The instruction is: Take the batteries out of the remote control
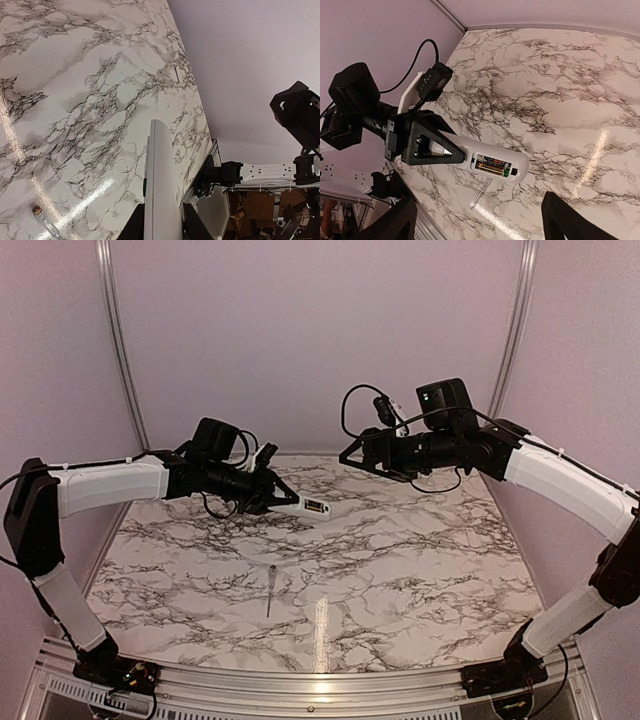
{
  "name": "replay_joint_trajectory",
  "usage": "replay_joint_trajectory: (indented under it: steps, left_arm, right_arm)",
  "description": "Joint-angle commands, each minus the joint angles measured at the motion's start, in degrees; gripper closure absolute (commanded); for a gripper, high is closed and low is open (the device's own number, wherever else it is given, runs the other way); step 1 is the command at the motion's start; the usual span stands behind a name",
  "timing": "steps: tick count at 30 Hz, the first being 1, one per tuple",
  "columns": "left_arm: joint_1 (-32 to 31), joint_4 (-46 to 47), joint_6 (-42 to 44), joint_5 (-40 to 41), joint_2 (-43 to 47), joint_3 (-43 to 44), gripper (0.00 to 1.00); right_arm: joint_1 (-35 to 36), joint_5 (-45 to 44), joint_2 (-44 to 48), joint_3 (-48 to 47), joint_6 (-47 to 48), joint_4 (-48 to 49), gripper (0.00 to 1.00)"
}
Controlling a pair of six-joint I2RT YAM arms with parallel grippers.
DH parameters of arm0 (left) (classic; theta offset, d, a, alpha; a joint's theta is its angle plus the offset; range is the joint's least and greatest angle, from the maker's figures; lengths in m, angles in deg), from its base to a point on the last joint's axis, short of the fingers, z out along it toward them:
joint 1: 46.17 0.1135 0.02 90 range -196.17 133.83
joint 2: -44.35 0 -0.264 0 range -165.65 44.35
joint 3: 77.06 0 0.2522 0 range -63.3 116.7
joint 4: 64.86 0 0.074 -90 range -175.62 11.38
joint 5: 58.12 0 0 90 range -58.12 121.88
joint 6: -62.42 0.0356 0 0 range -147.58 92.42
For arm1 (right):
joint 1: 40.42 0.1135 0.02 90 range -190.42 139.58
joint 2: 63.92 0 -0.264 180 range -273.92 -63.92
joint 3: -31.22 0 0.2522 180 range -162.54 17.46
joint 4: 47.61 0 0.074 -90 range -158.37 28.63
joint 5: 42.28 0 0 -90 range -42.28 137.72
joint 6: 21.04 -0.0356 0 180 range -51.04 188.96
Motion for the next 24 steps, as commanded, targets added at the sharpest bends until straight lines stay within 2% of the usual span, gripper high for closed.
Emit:
replay_joint_trajectory:
  steps: [1,9,15,24]
  left_arm:
    - [-0.93,7.63,-1.53,-3.16,-3.45,-3.36,1.0]
    - [-3.85,15.47,-5.06,-2.96,-11.66,-3.76,1.0]
    - [-5.83,19.4,-9.34,-2.98,-18.01,-0.87,1.0]
    - [-7.97,15.79,-10.74,0.65,-23.07,3.34,1.0]
  right_arm:
    - [0.29,-4.3,3.27,-0.25,0.31,-2.58,0.14]
    - [0.29,-5.65,4.42,0.95,-0.51,-3.56,0.12]
    - [0.29,-5.12,4.58,1.26,-0.36,-4.31,0.12]
    - [0.27,-4.49,4.13,-0.43,1.69,-6.48,0.11]
